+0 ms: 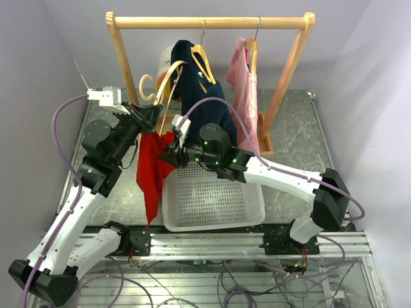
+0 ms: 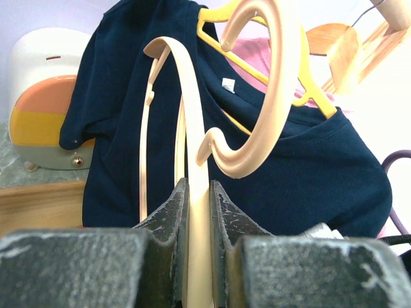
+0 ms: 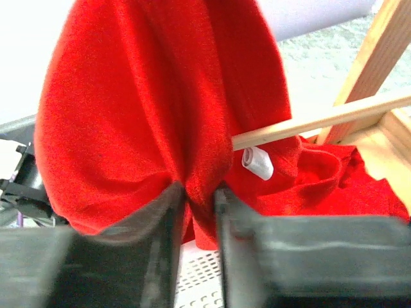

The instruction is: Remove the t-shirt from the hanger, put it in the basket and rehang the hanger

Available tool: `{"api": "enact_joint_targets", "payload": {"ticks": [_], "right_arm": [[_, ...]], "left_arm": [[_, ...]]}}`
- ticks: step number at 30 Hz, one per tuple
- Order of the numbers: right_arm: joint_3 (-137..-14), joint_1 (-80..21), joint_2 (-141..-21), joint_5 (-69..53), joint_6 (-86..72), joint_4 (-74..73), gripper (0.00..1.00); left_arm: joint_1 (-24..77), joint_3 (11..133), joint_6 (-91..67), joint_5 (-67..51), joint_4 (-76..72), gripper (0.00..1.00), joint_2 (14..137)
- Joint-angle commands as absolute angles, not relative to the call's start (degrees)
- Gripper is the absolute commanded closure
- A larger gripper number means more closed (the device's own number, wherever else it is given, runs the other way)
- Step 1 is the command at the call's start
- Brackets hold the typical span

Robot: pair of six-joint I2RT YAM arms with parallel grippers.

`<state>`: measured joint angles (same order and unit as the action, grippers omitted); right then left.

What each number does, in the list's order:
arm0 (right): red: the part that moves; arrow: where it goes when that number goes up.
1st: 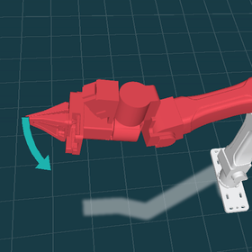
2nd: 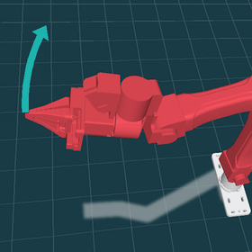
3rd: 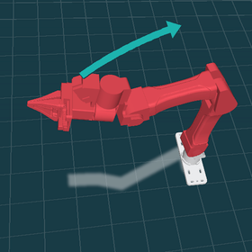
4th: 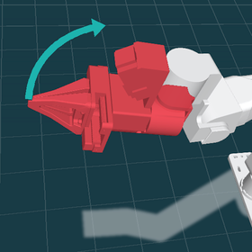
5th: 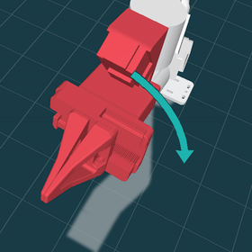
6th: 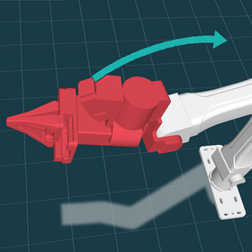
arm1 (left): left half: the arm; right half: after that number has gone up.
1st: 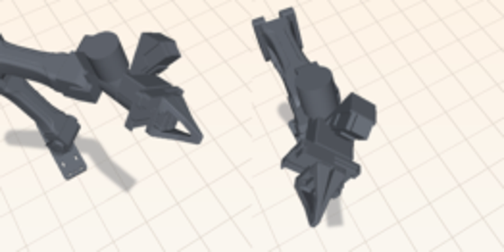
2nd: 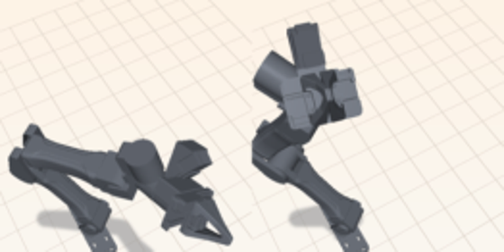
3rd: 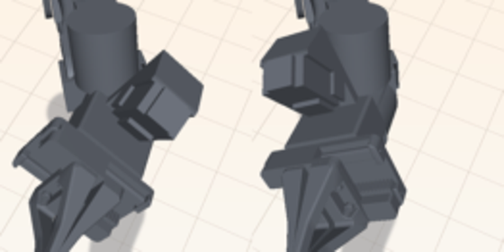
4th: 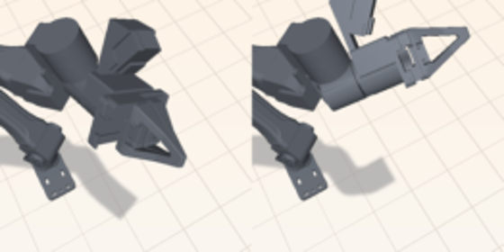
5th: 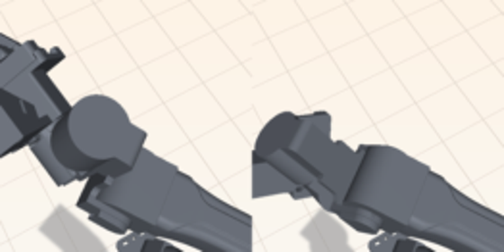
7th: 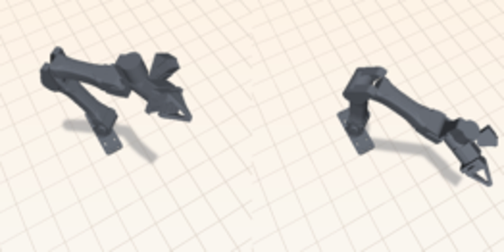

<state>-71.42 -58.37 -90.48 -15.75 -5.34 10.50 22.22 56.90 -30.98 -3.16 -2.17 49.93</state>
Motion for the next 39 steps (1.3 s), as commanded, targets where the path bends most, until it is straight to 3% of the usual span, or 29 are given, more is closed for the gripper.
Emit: {"api": "enact_joint_targets", "payload": {"ticks": [1, 3, 17, 25, 39], "right_arm": [[-72.10, -59.17, -89.62, -19.00, -6.03, 11.39, 0.83], [-71.39, -59.44, -88.56, -19.58, -6.41, 10.61, 1.00], [-74.69, -69.05, -82.77, -31.44, -1.62, -6.51, 1.00], [-82.99, -70.23, -78.49, -27.03, 0.32, -10.55, 1.00], [-112.23, -70.24, -74.14, -11.41, 8.98, -10.52, 1.00]], "left_arm": [[22.04, 56.87, -32.19, -2.33, -9.41, 0.93, 48.65], [22.06, 56.11, -32.70, -1.59, -10.67, 0.93, 48.33], [22.06, 56.12, -28.48, 13.63, -8.10, 0.93, 50.22], [22.06, 56.10, -26.88, 13.48, -5.83, 0.93, 50.64], [22.06, 55.51, -26.31, 12.93, -4.19, 0.93, 50.01]]}}
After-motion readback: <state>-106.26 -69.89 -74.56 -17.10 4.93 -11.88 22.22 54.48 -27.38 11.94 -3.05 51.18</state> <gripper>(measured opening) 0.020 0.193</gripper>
